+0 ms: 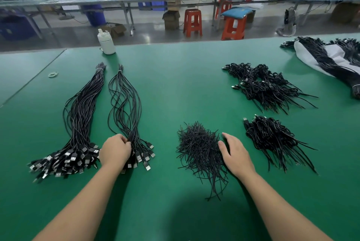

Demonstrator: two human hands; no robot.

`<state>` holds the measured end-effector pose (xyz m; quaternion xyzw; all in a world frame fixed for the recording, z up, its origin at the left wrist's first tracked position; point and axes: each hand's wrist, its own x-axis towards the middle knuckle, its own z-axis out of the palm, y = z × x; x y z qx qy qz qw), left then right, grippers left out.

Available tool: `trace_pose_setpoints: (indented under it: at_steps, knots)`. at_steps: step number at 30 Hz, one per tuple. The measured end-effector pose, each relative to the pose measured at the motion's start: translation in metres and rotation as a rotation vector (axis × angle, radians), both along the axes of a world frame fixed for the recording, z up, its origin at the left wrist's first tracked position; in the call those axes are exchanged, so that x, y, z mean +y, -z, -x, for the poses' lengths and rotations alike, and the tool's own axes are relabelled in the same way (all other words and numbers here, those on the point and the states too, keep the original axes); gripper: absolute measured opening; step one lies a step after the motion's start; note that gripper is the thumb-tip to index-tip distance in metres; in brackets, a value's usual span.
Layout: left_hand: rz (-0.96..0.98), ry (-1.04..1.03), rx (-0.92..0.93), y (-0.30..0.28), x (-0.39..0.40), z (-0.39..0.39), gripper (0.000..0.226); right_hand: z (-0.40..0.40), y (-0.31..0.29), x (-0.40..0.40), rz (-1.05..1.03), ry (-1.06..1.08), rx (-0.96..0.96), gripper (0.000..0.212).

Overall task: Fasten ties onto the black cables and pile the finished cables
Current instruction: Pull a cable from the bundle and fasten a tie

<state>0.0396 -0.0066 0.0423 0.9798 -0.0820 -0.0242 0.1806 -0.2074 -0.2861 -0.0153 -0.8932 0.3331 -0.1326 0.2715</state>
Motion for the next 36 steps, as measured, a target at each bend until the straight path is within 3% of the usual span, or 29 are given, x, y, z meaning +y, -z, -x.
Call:
trace_pose_setpoints:
  at_steps: [8,19,21,23,25,26,28,30,32,34,36]
  knots:
    - [-0.173,0.224,-0.342,-0.016,-0.010,0.012,0.019,0.000,0.000,0.001,-0.005,0.010,-0.012,0.068]
    - [-0.462,0.439,-0.160,-0.031,-0.038,0.047,0.014,0.001,0.000,0.001,-0.013,0.012,-0.025,0.073]
    - [-0.360,0.607,0.072,-0.035,-0.044,0.058,0.016,0.001,0.000,0.001,-0.024,0.016,-0.034,0.071]
    - [-0.196,0.790,0.452,-0.044,-0.047,0.071,0.020,0.002,0.000,0.001,-0.042,0.024,-0.049,0.073]
    - [-0.172,0.931,0.668,-0.056,-0.050,0.083,0.020,0.002,-0.001,0.001,-0.063,0.037,-0.069,0.077]
    - [-0.182,0.963,0.657,-0.058,-0.052,0.085,0.018,0.002,-0.001,0.001,-0.072,0.044,-0.077,0.079]
    - [-0.163,0.940,0.465,-0.061,-0.056,0.084,0.010,0.003,-0.002,0.002,-0.086,0.048,-0.085,0.082]
    - [0.028,0.815,0.328,-0.063,-0.060,0.080,0.011,0.003,-0.003,0.002,-0.093,0.048,-0.086,0.085]
    - [0.381,0.608,0.392,-0.065,-0.060,0.074,0.011,0.004,-0.003,0.002,-0.096,0.052,-0.088,0.083]
    - [0.712,0.439,0.562,-0.069,-0.057,0.069,0.026,0.004,-0.003,0.002,-0.095,0.054,-0.094,0.078]
    - [0.924,0.359,0.687,-0.072,-0.053,0.066,0.042,0.004,-0.003,0.002,-0.109,0.060,-0.119,0.070]
